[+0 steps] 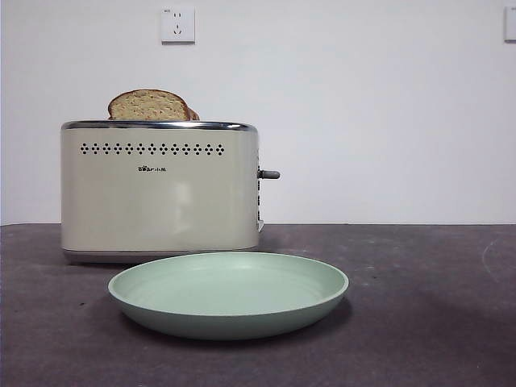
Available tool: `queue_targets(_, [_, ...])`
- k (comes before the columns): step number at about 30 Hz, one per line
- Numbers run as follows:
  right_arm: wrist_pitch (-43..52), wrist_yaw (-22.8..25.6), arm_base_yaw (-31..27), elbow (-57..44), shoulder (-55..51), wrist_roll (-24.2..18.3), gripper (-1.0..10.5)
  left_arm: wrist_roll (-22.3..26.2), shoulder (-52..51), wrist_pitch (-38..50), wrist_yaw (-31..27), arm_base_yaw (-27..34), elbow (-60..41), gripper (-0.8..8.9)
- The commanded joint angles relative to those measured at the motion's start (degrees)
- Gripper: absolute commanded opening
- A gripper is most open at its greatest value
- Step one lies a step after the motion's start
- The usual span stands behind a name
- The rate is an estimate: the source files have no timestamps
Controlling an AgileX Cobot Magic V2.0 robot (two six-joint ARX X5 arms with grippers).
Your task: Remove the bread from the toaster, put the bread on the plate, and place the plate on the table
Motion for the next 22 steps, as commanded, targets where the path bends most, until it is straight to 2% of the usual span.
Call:
queue_targets(1, [0.44,-0.13,0.09,-0.55,0.02,4.66,0.0,-0.42,-0.09,0.96,-0.04,0.15,-0.7,-0.03])
queue_targets(4, [0.28,-0.28,0.09,-0.55,0.02,9.7,0.0,-0.48,-0.09,1.16,0.2,0.15,-0.66,-0.03])
queue_targets(9, [0.42,-0.33,0.09,-0.37,0.02,14.82,-0.1,-2.01,-0.09,1.55,4.39,0.15,0.07,-0.06])
queue_targets(12, [0.44,-0.5,0.09,1.25,0.02,18.97,-0.1,-4.42,-0.09,1.29,4.83,0.13,1.97,-0.08])
queue_targets(20, [0.39,-2.08,0.15,11.45,3.32,20.96,-0.1,-10.49,1.14,-1.84,9.46,0.13,12.61,-0.08])
queue_targets(22, [0.24,-4.48,0.2,14.67,5.84,20.94,-0.1,-10.95,2.4,-2.78,11.45,0.13,15.52,-0.08])
